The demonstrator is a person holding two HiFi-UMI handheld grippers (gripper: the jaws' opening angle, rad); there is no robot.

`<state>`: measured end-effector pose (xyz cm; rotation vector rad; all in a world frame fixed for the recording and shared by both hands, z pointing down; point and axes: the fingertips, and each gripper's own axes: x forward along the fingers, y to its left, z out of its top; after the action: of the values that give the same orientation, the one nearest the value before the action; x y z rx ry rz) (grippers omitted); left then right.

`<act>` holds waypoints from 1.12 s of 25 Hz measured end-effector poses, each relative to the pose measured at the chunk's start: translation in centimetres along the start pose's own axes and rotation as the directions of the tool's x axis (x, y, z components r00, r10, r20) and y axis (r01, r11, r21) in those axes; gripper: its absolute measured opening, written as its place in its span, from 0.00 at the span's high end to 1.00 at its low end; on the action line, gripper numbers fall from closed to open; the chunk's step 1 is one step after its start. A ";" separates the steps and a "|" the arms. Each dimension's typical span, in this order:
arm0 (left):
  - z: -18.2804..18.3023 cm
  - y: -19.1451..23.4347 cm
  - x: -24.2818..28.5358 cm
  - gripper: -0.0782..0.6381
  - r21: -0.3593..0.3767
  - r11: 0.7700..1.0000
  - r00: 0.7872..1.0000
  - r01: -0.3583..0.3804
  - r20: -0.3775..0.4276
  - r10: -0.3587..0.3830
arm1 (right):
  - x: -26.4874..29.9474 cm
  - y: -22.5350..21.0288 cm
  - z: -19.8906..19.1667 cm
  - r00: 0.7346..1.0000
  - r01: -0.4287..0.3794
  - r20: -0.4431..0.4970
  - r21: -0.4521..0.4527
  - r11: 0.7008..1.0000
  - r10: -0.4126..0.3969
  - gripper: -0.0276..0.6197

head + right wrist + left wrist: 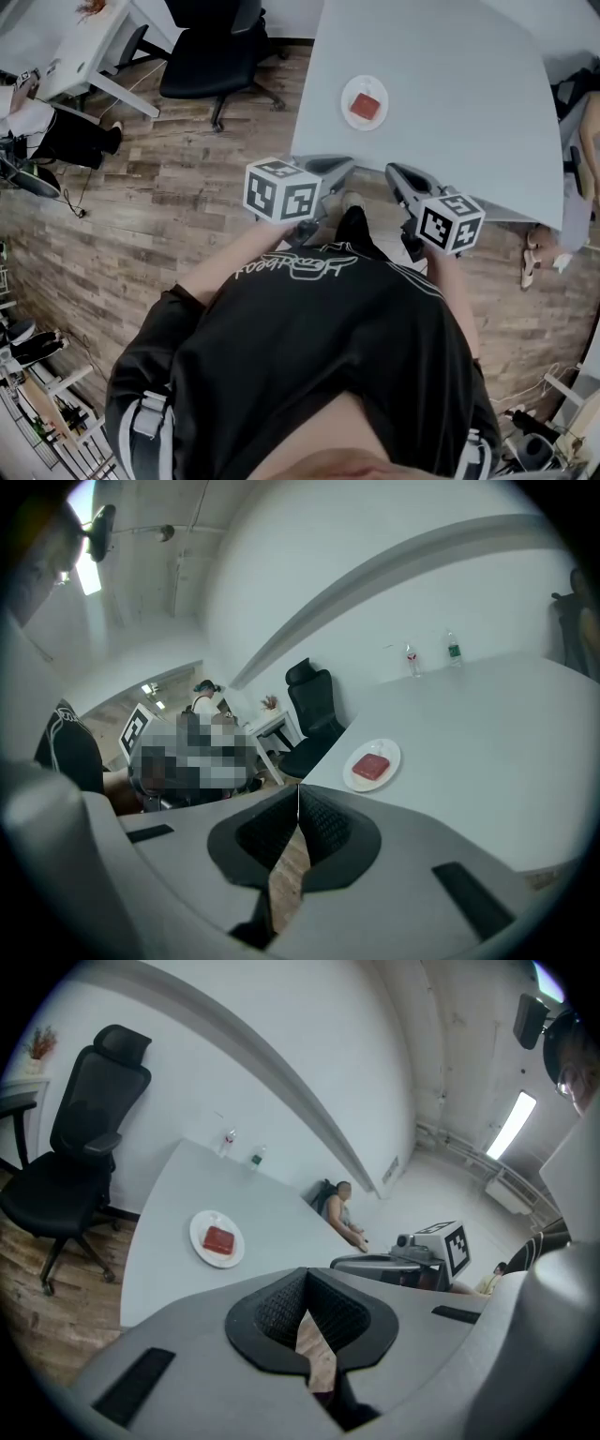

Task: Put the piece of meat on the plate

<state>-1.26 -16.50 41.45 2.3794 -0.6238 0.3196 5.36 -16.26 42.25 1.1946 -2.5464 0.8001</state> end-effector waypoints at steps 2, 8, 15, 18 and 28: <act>-0.4 -0.2 -0.4 0.88 0.003 1.000 1.000 -0.004 -0.001 0.004 | -0.1 0.5 -0.5 1.000 -0.001 -0.001 0.007 1.000 0.001 0.94; -1.8 -0.7 -1.5 0.88 0.015 1.000 1.000 -0.010 -0.008 0.010 | -0.6 1.8 -1.8 1.000 -0.006 -0.005 0.020 1.000 0.006 0.94; -3.3 -0.9 -1.7 0.88 -0.002 1.000 1.000 -0.010 -0.019 0.010 | -0.8 2.2 -3.7 0.999 -0.012 -0.029 0.038 0.999 0.013 0.94; -3.7 -1.3 -1.5 0.88 0.000 1.000 1.000 -0.003 -0.024 0.003 | -0.9 2.1 -4.0 0.999 -0.010 -0.034 0.031 0.999 0.011 0.94; -4.5 -1.3 -2.0 0.88 -0.006 1.000 1.000 0.000 -0.029 -0.001 | -1.1 2.8 -4.7 0.999 0.000 -0.043 0.021 1.000 0.000 0.94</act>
<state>-2.61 -11.95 43.44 2.3646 -0.6097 0.3513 3.79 -11.51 44.62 1.1705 -2.5094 0.8452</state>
